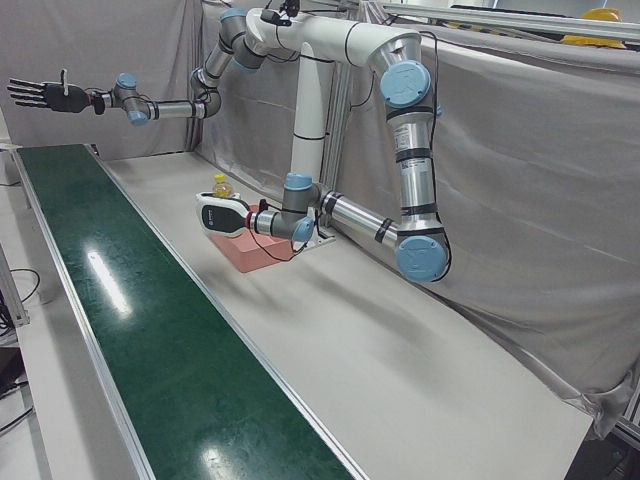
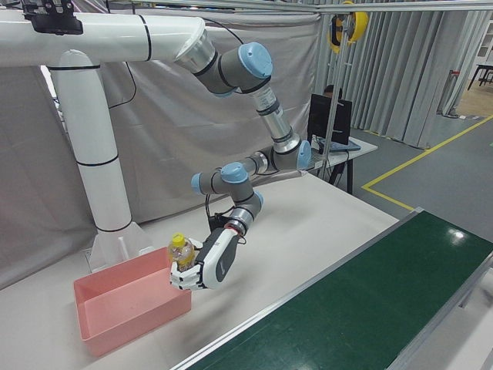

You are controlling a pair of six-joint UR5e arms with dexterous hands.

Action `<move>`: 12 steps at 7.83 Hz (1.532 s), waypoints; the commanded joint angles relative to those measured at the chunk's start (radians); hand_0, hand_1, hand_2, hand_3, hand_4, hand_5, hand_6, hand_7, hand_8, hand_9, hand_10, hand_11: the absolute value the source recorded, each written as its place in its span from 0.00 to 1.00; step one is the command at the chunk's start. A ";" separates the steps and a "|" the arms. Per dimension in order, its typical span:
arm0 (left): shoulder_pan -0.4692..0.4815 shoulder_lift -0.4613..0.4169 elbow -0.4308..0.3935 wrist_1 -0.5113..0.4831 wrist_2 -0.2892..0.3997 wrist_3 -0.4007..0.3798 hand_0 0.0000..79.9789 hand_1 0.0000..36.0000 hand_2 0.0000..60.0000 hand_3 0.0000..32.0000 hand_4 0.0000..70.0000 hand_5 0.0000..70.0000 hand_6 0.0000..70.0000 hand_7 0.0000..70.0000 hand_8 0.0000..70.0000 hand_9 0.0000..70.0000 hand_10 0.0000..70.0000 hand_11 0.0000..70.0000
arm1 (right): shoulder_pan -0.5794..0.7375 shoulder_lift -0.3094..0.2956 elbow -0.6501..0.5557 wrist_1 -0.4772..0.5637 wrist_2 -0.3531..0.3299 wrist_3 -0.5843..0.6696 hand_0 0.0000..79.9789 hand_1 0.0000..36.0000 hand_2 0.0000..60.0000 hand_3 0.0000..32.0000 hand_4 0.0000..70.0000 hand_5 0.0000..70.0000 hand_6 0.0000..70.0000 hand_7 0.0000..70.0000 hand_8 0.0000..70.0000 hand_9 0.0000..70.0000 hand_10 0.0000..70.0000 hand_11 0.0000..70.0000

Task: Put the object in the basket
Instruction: 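Lift the bottle off the conveyor and carry it over the pink tray, then lower the bottle into the pink tray and open the left hand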

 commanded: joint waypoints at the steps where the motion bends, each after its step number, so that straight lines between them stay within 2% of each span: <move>1: 0.168 0.000 -0.006 0.007 -0.050 0.068 0.87 0.76 0.81 0.00 0.70 1.00 0.67 0.71 0.92 1.00 0.84 1.00 | 0.001 0.000 0.000 0.000 -0.001 0.000 0.00 0.00 0.00 0.00 0.00 0.00 0.00 0.00 0.00 0.00 0.00 0.00; 3: 0.193 0.006 -0.006 0.021 -0.057 0.101 0.84 0.71 0.71 0.00 0.68 1.00 0.64 0.67 0.88 1.00 0.80 1.00 | 0.000 0.000 0.000 0.000 0.001 0.000 0.00 0.00 0.00 0.00 0.00 0.00 0.00 0.00 0.00 0.00 0.00 0.00; 4: 0.202 0.008 -0.006 0.025 -0.055 0.101 0.84 0.61 0.41 0.00 0.66 1.00 0.57 0.60 0.80 1.00 0.74 1.00 | 0.000 0.000 0.000 0.000 0.001 0.000 0.00 0.00 0.00 0.00 0.00 0.00 0.00 0.00 0.00 0.00 0.00 0.00; 5: 0.204 0.008 -0.009 0.039 -0.052 0.099 0.84 0.56 0.25 0.00 0.64 1.00 0.53 0.56 0.76 0.97 0.72 1.00 | 0.000 0.000 0.000 0.002 0.001 0.000 0.00 0.00 0.00 0.00 0.00 0.00 0.00 0.00 0.00 0.00 0.00 0.00; 6: 0.205 0.008 -0.038 0.098 -0.051 0.101 0.80 0.49 0.00 0.00 0.49 0.92 0.29 0.39 0.56 0.73 0.62 0.89 | 0.000 0.000 0.000 0.002 0.001 0.000 0.00 0.00 0.00 0.00 0.00 0.00 0.00 0.00 0.00 0.00 0.00 0.00; 7: 0.205 0.011 -0.075 0.131 -0.049 0.101 0.79 0.49 0.00 0.00 0.33 0.83 0.21 0.35 0.45 0.61 0.55 0.80 | 0.001 0.000 0.000 0.000 0.001 0.000 0.00 0.00 0.00 0.00 0.00 0.00 0.00 0.00 0.00 0.00 0.00 0.00; 8: 0.205 0.012 -0.087 0.139 -0.047 0.101 0.80 0.51 0.00 0.00 0.21 0.80 0.17 0.31 0.36 0.50 0.51 0.75 | 0.000 0.000 0.000 0.000 0.001 0.000 0.00 0.00 0.00 0.00 0.00 0.00 0.00 0.00 0.00 0.00 0.00 0.00; 9: 0.205 0.012 -0.089 0.139 -0.047 0.101 0.80 0.53 0.00 0.00 0.14 0.70 0.11 0.19 0.27 0.36 0.44 0.66 | 0.000 0.000 0.000 0.000 -0.001 0.000 0.00 0.00 0.00 0.00 0.00 0.00 0.00 0.00 0.00 0.00 0.00 0.00; 10: 0.207 0.014 -0.087 0.139 -0.049 0.101 0.80 0.54 0.00 0.00 0.12 0.65 0.08 0.10 0.23 0.30 0.36 0.55 | 0.001 0.000 0.000 0.000 0.001 0.000 0.00 0.00 0.00 0.00 0.00 0.00 0.00 0.00 0.00 0.00 0.00 0.00; 11: 0.205 0.014 -0.087 0.137 -0.049 0.099 0.79 0.53 0.00 0.00 0.11 0.59 0.06 0.08 0.20 0.26 0.30 0.48 | 0.000 0.000 0.000 0.000 0.001 0.000 0.00 0.00 0.00 0.00 0.00 0.00 0.00 0.00 0.00 0.00 0.00 0.00; 12: 0.205 0.012 -0.087 0.131 -0.049 0.099 0.79 0.53 0.00 0.00 0.09 0.47 0.04 0.05 0.15 0.19 0.20 0.33 | 0.001 0.000 0.000 0.000 -0.001 0.000 0.00 0.00 0.00 0.00 0.00 0.00 0.00 0.00 0.00 0.00 0.00 0.00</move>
